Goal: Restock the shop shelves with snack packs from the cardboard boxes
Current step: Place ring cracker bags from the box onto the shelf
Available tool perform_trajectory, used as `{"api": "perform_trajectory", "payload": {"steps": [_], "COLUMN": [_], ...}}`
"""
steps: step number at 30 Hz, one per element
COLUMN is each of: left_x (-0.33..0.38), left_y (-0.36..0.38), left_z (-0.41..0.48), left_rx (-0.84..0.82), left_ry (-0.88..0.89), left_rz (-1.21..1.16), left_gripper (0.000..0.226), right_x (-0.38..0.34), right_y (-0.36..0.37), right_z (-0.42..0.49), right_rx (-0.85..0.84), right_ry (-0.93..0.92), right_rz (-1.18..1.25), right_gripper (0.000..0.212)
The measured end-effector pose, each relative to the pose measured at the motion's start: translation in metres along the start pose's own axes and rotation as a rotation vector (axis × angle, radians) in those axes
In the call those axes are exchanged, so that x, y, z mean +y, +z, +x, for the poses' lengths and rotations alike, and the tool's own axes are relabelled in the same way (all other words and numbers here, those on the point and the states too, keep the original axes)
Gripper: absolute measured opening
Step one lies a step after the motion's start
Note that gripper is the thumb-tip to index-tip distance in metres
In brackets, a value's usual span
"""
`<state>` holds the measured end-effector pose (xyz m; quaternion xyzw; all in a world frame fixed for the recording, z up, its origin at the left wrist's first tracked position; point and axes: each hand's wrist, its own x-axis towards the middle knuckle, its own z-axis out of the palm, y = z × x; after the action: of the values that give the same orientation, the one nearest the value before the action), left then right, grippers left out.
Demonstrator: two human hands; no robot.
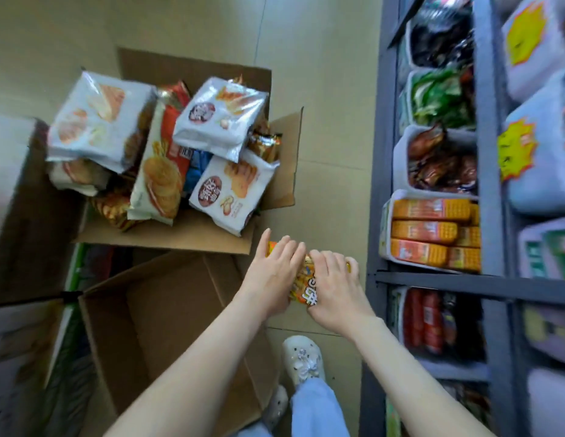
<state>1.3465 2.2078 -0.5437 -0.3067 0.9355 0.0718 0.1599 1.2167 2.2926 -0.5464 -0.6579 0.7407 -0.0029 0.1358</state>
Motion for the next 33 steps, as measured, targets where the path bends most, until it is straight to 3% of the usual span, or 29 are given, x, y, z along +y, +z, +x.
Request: {"api": "perform_trajectory", "payload": {"steps": [6,11,14,17,21,24,28,33], "left_x": [-0.002,0.012,0.03,0.061,0.11,0.146,0.193,0.23], "left_y": [-0.175,-0.306,-0.369,-0.425,-0.504,-0.544,-0.572,-0.591], "left_z": [-0.055,-0.116,-0.144,-0.172,-0.215,-0.245,-0.281,-0.301], "left_rx": [0.161,0.282,0.417,0.551,0.644,0.659,0.675,0.564], "left_ry": [0.021,-0.183,-0.233,-0.243,-0.237,-0.159,-0.006,0.405], "left_rz": [-0.069,-0.297,-0.471,-0.66,-0.827,-0.838,-0.894,-1.044], "left_gripper": [0.075,0.07,0.064,0.07,0.071,0.064,0.061,0.071], "right_x": [-0.032,-0.064,-0.082,-0.098,-0.105,-0.109,-0.11,-0.099], "right_y": [-0.18,-0.303,-0.373,-0.447,-0.52,-0.549,-0.579,-0.609], "right_z": [-0.028,-0.073,-0.105,-0.144,-0.199,-0.247,-0.312,-0.374], "right_rx": [0.089,0.334,0.534,0.722,0.678,0.691,0.897,1.069], "right_ry": [0.027,0.323,0.424,0.469,0.53,0.463,0.502,0.548], "right_rz": [-0.071,0.127,0.543,0.78,1.045,1.128,1.034,0.941], "right_gripper": [0.111,0.121,0.103,0.093,0.068,0.048,0.042,0.03]}}
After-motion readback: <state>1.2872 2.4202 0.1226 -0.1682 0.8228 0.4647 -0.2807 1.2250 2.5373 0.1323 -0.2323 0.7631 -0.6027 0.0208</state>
